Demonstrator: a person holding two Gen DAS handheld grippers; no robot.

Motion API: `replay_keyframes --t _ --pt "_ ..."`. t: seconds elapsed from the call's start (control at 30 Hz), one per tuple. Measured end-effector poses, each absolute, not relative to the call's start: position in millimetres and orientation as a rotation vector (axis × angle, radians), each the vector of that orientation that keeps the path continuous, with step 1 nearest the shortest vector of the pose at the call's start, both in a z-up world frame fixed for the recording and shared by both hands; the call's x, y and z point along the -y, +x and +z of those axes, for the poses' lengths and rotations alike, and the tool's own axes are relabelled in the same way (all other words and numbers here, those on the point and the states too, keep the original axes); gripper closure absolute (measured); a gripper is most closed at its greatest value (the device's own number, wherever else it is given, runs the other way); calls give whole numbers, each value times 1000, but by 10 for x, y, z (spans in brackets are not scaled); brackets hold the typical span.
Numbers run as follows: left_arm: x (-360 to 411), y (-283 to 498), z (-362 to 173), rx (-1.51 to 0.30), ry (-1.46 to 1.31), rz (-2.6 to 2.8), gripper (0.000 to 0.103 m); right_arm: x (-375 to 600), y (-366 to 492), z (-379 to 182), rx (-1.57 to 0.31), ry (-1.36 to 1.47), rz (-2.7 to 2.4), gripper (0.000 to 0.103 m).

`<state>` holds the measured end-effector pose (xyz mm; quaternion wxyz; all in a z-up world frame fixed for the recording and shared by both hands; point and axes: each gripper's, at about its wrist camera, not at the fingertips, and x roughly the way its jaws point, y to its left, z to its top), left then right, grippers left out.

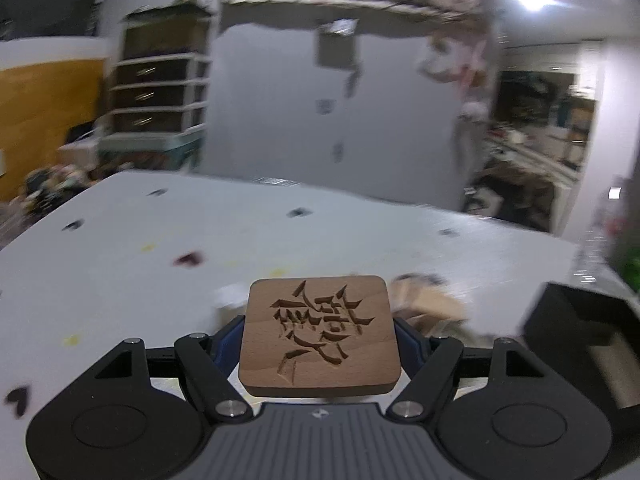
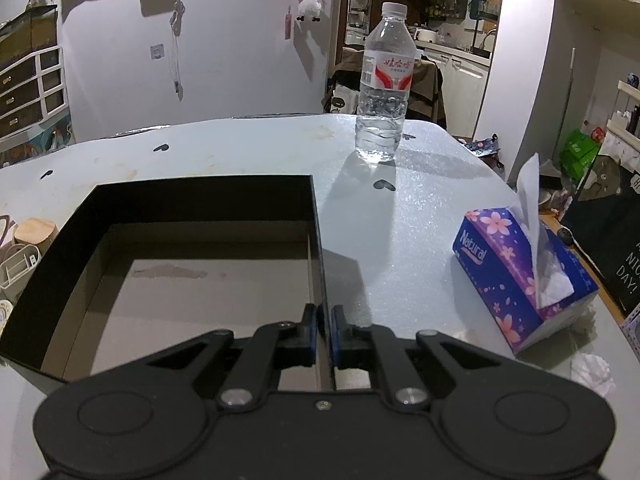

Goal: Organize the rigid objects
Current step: 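Carry the coaster with the left gripper into the black box and release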

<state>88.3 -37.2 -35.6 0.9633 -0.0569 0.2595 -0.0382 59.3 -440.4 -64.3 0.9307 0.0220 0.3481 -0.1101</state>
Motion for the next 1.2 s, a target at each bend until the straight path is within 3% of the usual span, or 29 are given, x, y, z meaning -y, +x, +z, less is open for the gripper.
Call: replay_keyframes --t 0.43,0.87,1.2 --pt "1609 1134 -125 -545 -86 -412 27 4400 521 -643 -694 38 -197 98" --pt "2903 1577 -410 -809 -225 -584 27 4454 507 -654 -674 51 -155 99" --pt "3360 1865 -800 -988 -299 -496 27 4495 502 -665 -657 50 -119 100"
